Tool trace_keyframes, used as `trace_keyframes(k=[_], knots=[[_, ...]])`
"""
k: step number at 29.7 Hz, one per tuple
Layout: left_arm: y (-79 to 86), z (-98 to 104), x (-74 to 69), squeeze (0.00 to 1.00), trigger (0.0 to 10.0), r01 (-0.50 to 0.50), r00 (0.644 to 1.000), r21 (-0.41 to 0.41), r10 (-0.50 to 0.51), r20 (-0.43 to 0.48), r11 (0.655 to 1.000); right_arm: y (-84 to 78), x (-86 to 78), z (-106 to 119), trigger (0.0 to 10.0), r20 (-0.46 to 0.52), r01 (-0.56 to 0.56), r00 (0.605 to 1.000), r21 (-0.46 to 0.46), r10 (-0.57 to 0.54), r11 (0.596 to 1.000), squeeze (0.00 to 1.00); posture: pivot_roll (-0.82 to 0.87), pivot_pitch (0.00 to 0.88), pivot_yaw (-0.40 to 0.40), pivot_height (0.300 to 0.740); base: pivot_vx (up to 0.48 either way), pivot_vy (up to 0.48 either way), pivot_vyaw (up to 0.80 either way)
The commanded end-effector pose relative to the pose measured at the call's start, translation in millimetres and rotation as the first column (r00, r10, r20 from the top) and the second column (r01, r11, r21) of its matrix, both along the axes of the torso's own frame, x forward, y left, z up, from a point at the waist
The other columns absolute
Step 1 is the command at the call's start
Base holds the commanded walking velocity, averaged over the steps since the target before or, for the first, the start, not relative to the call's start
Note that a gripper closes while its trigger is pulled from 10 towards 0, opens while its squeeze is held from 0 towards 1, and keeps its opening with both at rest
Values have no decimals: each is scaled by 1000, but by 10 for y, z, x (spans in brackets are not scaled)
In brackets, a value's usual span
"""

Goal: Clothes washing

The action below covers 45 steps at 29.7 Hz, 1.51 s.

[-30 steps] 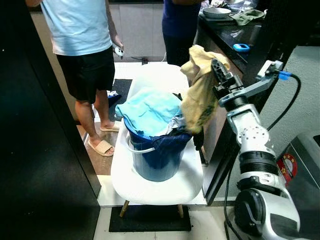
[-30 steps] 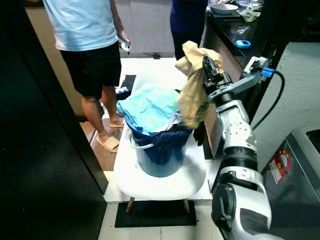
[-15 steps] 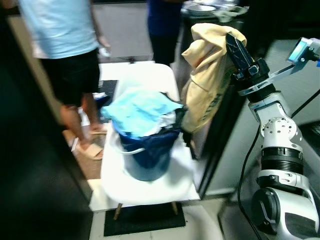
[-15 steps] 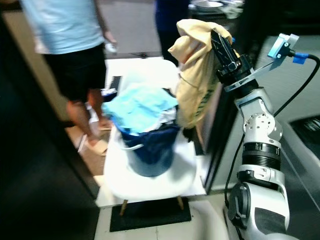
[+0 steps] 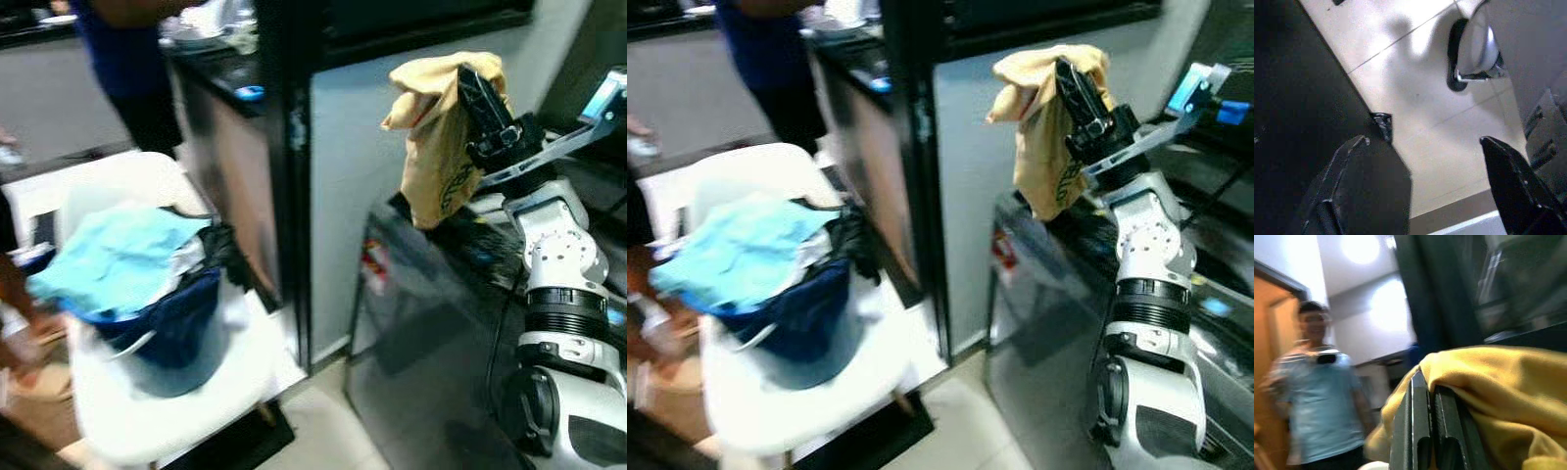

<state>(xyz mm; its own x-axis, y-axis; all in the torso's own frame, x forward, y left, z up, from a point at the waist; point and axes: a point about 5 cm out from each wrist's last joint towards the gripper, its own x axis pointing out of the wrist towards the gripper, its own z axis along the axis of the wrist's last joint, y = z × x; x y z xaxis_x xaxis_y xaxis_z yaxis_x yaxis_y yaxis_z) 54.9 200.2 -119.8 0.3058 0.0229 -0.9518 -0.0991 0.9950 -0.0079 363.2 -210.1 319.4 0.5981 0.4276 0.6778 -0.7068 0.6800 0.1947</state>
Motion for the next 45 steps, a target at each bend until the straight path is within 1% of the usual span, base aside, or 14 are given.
trace_keyframes(k=[1, 3, 5, 6, 8, 11, 15, 22, 29, 30, 33, 42, 43, 45], knots=[[-137, 47, 307, 0, 10000, 21, 992, -38, -16, 122, 999, 30, 103, -24, 0, -71, 83, 994, -9, -83, 997, 0, 106, 0, -20, 740, 0, 0, -800], [-137, 47, 307, 0, 10000, 21, 992, -38, -16, 122, 999, 30, 103, -24, 0, -71, 83, 994, -9, -83, 997, 0, 106, 0, -20, 740, 0, 0, -800], [-131, 45, 295, 0, 10000, 17, 993, -37, -12, 119, 999, 82, 193, -15, 0, -121, 184, 974, -67, -191, 981, 0, 108, 0, -24, 740, 0, 0, -800], [-131, 45, 295, 0, 10000, 17, 993, -37, -12, 119, 999, 82, 193, -15, 0, -121, 184, 974, -67, -191, 981, 0, 108, 0, -24, 740, 0, 0, -800], [-118, 38, 249, 0, 10000, 11, 994, -33, -7, 111, 999, 224, 256, -44, 0, -145, 235, 955, -162, -258, 958, 0, 111, 0, -29, 740, 0, 0, -800], [-107, 32, 209, 0, 10000, 3, 995, -31, 0, 104, 1000, 323, 291, -75, 0, -157, 256, 944, -203, -290, 945, 0, 111, 0, -29, 740, 0, 0, -800], [-116, 34, 230, 0, 10000, 1, 994, -31, 2, 105, 1000, 357, 330, -100, 0, -176, 281, 931, -217, -320, 935, 0, 109, 0, -33, 740, 0, 0, -800], [-120, 38, 258, 0, 10000, 5, 994, -27, -2, 109, 1000, 418, 367, -135, 0, -186, 286, 924, -242, -334, 927, 0, 111, 0, -40, 740, 0, 0, -800], [-108, 45, 287, 0, 10000, 2, 993, -21, 1, 117, 1000, 567, 404, -228, 0, -210, 268, 920, -277, -330, 923, 0, 122, 0, -56, 740, 0, 0, -800], [-98, 43, 274, 0, 10000, -11, 993, -19, 13, 115, 1000, 642, 419, -262, 0, -214, 263, 917, -309, -336, 914, 0, 133, 0, -61, 740, 0, 0, -800], [-95, 41, 258, 0, 10000, -16, 993, -20, 18, 112, 1000, 685, 430, -286, 0, -216, 264, 914, -328, -344, 907, 0, 144, 0, -62, 740, 0, 0, -800], [-93, 35, 228, 0, 10000, -33, 993, -21, 35, 109, 999, 717, 447, -302, 0, -226, 275, 906, -326, -357, 905, 0, 150, 0, -63, 740, 0, 0, -800], [-91, 38, 237, 0, 10000, -35, 993, -20, 37, 112, 999, 736, 445, -298, 8314, -220, 271, 910, -327, -351, 905, 0, 148, 0, -60, 740, 0, 0, 0], [-91, 38, 237, 0, 10000, -35, 993, -20, 37, 112, 999, 736, 445, -298, 8314, -220, 271, 910, -327, -351, 905, 0, 148, 0, -60, 740, 0, 0, 0]])
